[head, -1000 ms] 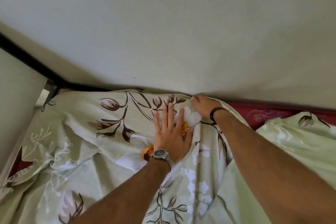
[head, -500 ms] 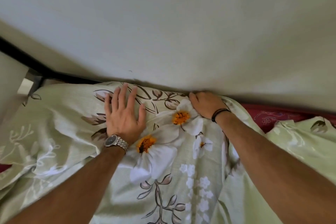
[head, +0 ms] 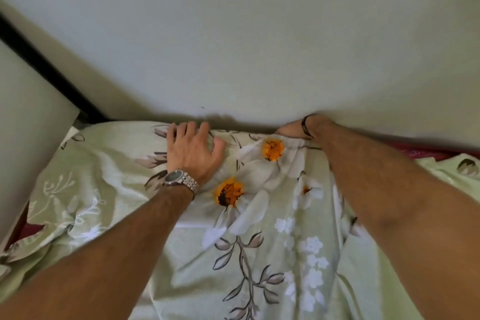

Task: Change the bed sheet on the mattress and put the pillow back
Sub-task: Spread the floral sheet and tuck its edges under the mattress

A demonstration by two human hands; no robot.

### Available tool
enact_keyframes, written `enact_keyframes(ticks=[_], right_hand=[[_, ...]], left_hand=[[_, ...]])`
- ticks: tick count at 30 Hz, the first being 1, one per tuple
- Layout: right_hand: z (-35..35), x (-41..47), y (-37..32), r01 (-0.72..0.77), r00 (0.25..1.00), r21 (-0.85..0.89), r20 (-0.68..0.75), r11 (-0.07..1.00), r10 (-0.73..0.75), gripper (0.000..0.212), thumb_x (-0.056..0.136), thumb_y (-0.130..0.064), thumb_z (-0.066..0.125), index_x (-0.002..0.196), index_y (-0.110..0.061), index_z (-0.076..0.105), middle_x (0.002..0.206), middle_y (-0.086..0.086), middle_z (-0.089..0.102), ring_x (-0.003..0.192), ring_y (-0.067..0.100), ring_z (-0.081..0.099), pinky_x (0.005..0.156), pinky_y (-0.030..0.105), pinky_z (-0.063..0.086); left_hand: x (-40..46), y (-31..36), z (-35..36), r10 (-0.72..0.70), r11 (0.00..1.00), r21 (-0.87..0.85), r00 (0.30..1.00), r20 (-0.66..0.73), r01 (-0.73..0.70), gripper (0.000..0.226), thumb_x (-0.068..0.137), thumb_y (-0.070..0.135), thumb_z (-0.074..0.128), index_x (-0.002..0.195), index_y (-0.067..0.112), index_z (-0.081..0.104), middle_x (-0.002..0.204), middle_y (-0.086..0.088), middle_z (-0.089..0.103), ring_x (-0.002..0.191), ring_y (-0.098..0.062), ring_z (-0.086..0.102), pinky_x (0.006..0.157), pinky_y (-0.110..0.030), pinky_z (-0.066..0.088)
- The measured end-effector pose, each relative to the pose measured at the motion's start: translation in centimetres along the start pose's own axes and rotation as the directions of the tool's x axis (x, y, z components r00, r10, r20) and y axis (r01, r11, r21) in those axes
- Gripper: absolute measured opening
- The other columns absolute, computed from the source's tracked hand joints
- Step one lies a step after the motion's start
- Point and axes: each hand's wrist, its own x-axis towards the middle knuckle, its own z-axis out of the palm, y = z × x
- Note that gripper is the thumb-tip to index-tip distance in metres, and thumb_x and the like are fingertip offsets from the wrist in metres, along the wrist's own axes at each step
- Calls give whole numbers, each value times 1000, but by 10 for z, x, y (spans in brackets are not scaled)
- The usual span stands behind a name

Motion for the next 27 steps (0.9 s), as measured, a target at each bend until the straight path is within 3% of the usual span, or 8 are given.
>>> enact_keyframes(ticks=[2, 6, 9, 12, 14, 21, 23, 27], right_hand=[[-6, 5, 8, -23, 999, -33, 38, 999, 25, 40, 96, -43, 57, 123, -16, 69, 124, 9, 69, 103, 26, 64, 91, 33, 51], [-2, 24, 16, -41, 955, -98, -296, 994, 10, 57, 97, -45, 57, 151, -28, 47, 157, 1, 44, 140, 27, 43, 114, 36, 29], [4, 34, 16, -78, 966, -134, -257, 988, 41, 50, 98, -40, 56, 146, -27, 52, 154, 2, 48, 137, 27, 44, 112, 35, 30], [12, 38, 8, -112, 988, -151, -119, 982, 94, 33, 106, -29, 44, 123, -12, 66, 128, 7, 62, 126, 30, 52, 102, 34, 36], [14, 35, 3, -159, 986, -108, -68, 981, 152, 40, 109, -26, 38, 132, -4, 62, 137, 16, 59, 129, 33, 52, 106, 36, 38], [14, 13, -22, -208, 954, -58, -234, 976, 189, 43, 109, -35, 36, 129, -9, 64, 136, 16, 61, 124, 33, 58, 102, 37, 44], [12, 3, -57, -114, 955, -136, -288, 984, 71, 39, 108, -30, 39, 124, -7, 66, 128, 16, 64, 117, 33, 60, 93, 36, 46], [23, 14, -147, 226, 961, 229, -214, 947, -178, 38, 107, -27, 40, 117, -4, 69, 125, 14, 68, 115, 27, 61, 97, 34, 45]], left_hand=[[3, 2, -5, 28, 999, -27, 998, -64, -30, 33, 94, 47, 35, 98, 21, 53, 96, -1, 54, 97, -24, 49, 109, -50, 35], [3, 2, 12, 27, 999, -24, 999, -45, -28, 33, 93, 47, 35, 102, 21, 54, 98, -2, 56, 98, -24, 49, 108, -48, 35], [3, -2, 31, -3, 1000, -25, 1000, -20, 2, 39, 95, 46, 35, 112, 19, 57, 107, -4, 60, 106, -25, 52, 113, -49, 32], [2, 0, 43, -27, 999, -31, 1000, -15, 27, 41, 95, 45, 38, 117, 19, 59, 112, -4, 61, 111, -25, 52, 116, -49, 31], [5, 1, 42, -41, 998, -46, 999, -6, 41, 39, 94, 45, 39, 115, 19, 59, 112, -3, 60, 111, -24, 51, 116, -48, 30], [9, 1, 41, -72, 995, -67, 996, 59, 76, 42, 93, 48, 39, 119, 22, 58, 116, -1, 58, 116, -22, 49, 118, -48, 27], [9, 1, 41, -74, 994, -74, 995, 65, 79, 41, 92, 48, 39, 118, 22, 58, 116, 0, 58, 116, -21, 49, 118, -48, 26], [10, 0, 30, -71, 992, -95, 995, 69, 78, 36, 90, 45, 41, 112, 22, 58, 112, 1, 58, 113, -21, 50, 117, -47, 26]])
